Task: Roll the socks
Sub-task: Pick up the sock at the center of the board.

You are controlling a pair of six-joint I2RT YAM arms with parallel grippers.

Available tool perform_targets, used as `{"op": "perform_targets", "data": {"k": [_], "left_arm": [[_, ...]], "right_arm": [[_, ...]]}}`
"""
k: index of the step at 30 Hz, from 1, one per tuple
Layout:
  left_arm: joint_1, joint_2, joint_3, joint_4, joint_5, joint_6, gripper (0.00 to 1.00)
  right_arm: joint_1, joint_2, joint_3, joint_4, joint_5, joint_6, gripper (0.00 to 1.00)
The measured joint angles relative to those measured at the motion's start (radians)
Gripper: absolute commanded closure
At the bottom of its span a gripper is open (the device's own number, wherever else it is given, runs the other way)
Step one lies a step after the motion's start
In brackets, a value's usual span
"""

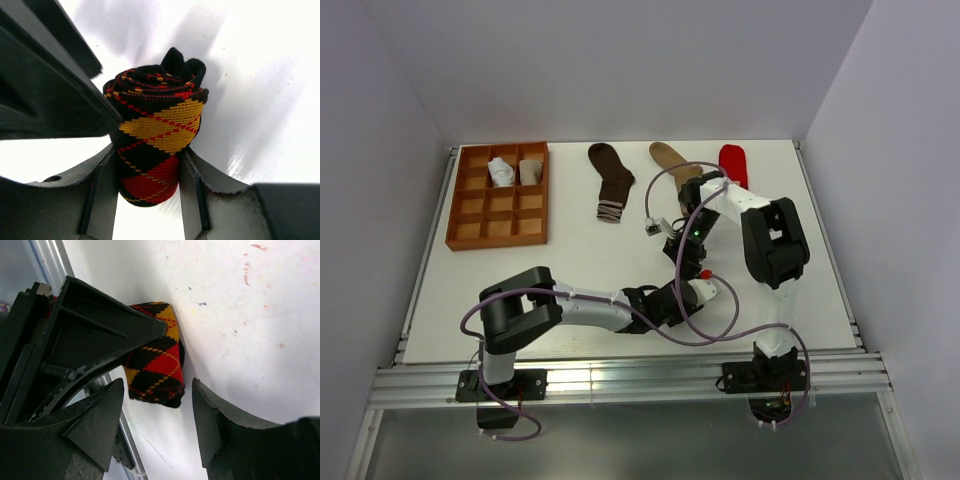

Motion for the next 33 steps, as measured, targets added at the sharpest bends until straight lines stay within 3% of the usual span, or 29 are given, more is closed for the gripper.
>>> {"op": "perform_targets", "data": {"k": [7, 17, 26, 33], "left_arm": [[0.013, 0.003, 0.006, 0.003, 0.038, -0.015, 1.0], [0.046, -0.007, 0.006, 0.004, 0.106, -0.045, 1.0], [0.114, -0.046, -0.013, -0.007, 0.198, -0.116, 1.0], [0.226, -0.138, -0.071, -0.053, 0.244, -0.184, 1.0]], "right_arm": [[-0.069, -0.128, -0.028, 0.112, 0.027, 0.086, 0.36], [-0.196, -0.477, -0.121, 0.425, 0.154, 0.358, 0.36], [-0.241, -0.691, -0.195, 0.533, 0.258, 0.438, 0.35], [-0.245, -0.785, -0.248, 0.56, 0.311, 0.46, 0.34]]}}
